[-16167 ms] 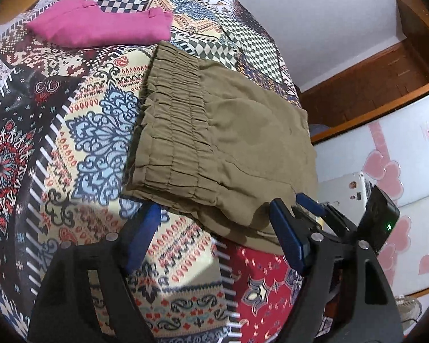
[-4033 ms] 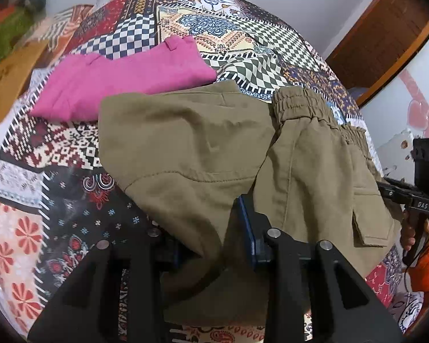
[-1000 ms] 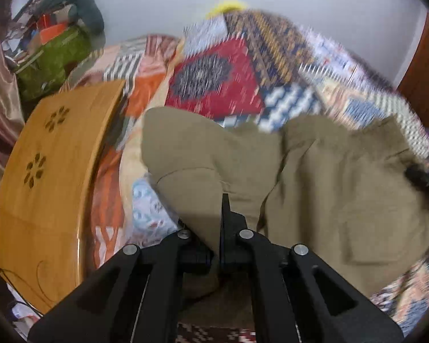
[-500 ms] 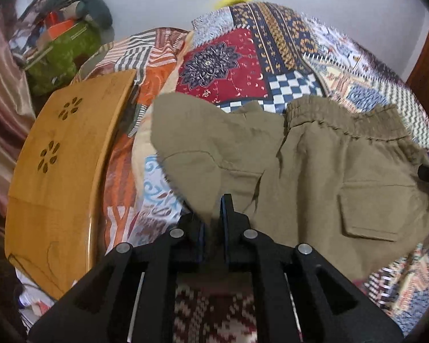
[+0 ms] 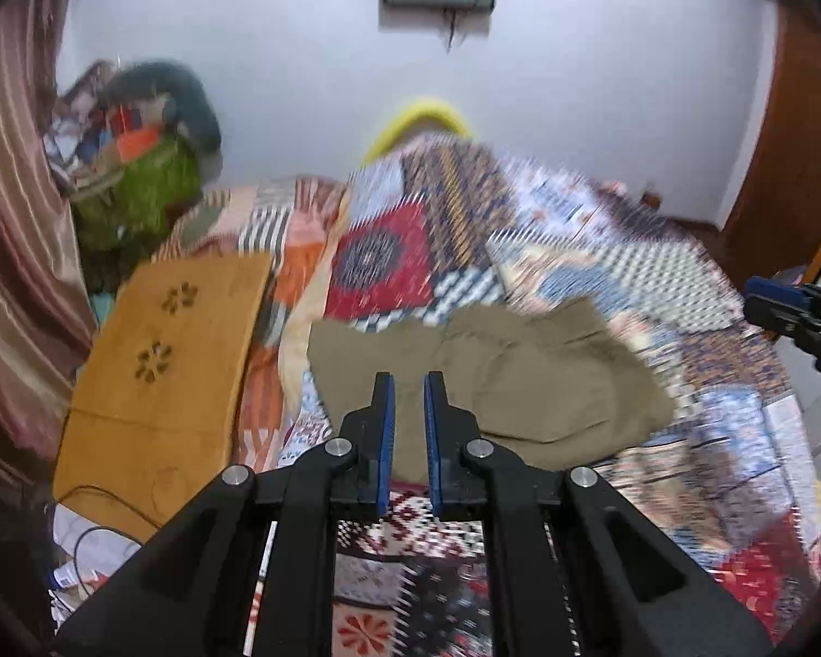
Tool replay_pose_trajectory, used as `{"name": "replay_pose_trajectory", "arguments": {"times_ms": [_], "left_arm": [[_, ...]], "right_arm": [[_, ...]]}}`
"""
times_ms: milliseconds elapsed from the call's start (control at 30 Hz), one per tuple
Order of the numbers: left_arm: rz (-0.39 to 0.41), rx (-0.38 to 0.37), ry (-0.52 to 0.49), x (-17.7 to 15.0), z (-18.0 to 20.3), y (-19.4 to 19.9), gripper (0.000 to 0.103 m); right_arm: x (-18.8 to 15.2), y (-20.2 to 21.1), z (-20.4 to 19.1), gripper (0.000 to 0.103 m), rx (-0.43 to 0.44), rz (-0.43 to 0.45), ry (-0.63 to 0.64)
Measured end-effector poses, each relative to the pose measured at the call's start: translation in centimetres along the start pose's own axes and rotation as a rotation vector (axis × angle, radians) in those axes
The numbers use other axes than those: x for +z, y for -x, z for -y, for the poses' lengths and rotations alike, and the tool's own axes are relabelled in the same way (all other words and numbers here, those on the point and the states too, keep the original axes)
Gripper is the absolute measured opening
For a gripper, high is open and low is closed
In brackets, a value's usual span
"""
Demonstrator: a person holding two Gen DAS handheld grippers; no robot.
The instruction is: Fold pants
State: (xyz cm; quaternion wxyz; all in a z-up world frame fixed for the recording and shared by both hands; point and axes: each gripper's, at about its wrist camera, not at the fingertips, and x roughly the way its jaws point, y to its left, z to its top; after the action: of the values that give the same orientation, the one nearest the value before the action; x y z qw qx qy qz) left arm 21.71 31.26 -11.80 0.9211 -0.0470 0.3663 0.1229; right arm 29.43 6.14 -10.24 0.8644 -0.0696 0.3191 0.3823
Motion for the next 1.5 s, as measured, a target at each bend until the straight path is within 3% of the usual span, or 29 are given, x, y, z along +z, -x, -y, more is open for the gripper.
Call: {"name": "replay_pose_trajectory", "arguments": {"times_ms": [300,467,633,900,967,1067,1200,1267,1500], "left_arm": [[0.224,-0.038,-0.016,-1.0,4.9,13.7,0.009],[0.328,-0.033,-0.036,-2.6,7.4,19.5,0.009],[0.431,-0.030,-0.045,-5.0,9.7,24.8,0.009],[0.524,-0.013,-0.025,-8.2,11.7,28.8,0.049],[0.539,-0.001,-0.027,-8.8,12.2,29.4,0.057],[0.553,0.018,-0.028,-9.6,12.5,29.8,0.065],[0.566,0.033,-0.015,-10.3,12.5,30.2,0.074],[0.578,0.045,-0.008,-10.6,12.4,30.4,0.080],[0.574,0.045,0.006,-10.9,11.9,30.1,0.086]], "right_arm": [[0.3,11.3,-4.4,0.041,0.047,0.250,0.026],[-1.0,17.5,-7.1,0.041,0.078,0.400,0.050],[-2.7,21.7,-9.6,0.041,0.092,0.493,0.086],[-5.1,23.5,-11.8,0.041,0.087,0.538,0.111],[-5.7,23.9,-12.0,0.050,0.080,0.543,0.112],[-6.0,23.8,-12.4,0.059,0.056,0.555,0.108],[-6.4,24.1,-12.3,0.060,0.059,0.546,0.086],[-6.5,24.1,-12.3,0.071,0.054,0.540,0.079],[-7.8,24.5,-12.7,0.086,0.011,0.542,0.078]]}}
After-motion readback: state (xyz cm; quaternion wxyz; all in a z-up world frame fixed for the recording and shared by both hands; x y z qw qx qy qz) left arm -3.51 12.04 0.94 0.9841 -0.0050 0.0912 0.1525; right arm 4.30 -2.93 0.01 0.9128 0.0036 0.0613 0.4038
